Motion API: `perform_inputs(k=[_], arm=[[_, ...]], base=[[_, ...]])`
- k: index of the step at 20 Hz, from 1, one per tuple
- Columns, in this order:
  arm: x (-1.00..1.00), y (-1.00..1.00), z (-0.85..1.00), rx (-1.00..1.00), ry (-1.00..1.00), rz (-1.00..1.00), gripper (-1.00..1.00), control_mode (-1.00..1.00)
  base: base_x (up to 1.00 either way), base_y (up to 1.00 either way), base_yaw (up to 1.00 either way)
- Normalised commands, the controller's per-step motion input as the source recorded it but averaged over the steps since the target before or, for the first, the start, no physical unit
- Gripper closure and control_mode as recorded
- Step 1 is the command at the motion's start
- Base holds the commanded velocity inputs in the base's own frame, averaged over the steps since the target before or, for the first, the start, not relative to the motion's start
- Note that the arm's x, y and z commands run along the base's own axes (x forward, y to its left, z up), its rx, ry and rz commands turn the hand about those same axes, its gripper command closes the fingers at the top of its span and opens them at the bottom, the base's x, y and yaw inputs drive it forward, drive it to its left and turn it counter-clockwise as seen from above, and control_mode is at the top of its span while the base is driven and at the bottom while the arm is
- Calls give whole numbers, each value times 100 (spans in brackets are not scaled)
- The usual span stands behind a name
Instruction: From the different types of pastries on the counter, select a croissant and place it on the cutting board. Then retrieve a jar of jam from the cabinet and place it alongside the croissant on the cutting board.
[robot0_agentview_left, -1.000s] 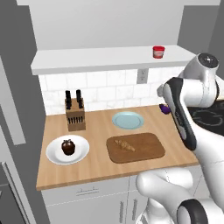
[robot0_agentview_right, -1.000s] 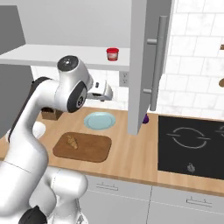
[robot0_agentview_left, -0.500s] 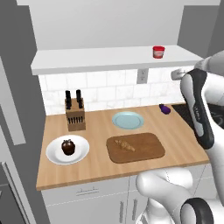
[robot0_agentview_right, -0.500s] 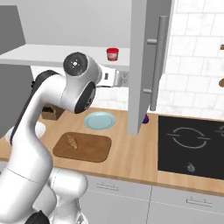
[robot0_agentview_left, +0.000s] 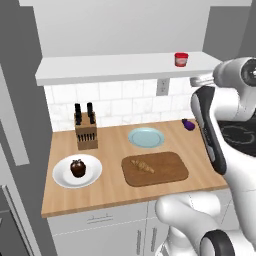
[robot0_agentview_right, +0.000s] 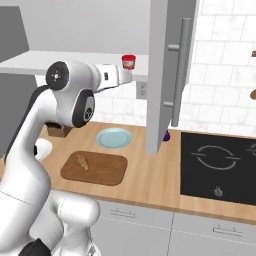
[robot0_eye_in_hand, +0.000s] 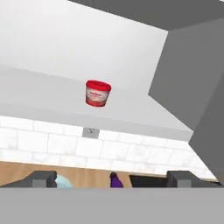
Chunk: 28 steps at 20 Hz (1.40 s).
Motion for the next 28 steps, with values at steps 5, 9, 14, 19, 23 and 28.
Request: perform_inputs(k=[5, 9, 14, 19, 23, 28], arm=[[39, 1, 97, 4, 2, -15, -100, -100], [17, 0, 69, 17, 13, -5, -100, -100], [7, 2, -15, 0, 3, 0, -100, -100], [0, 0, -91, 3, 8, 3, -100, -100], [6, 0, -5, 2, -4, 2, -100, -100], [40, 0, 8, 1, 15, 3, -100, -100]], base=[[0, 0, 0], [0, 0, 0], [0, 0, 0], [0, 0, 0], [0, 0, 0], [0, 0, 0]])
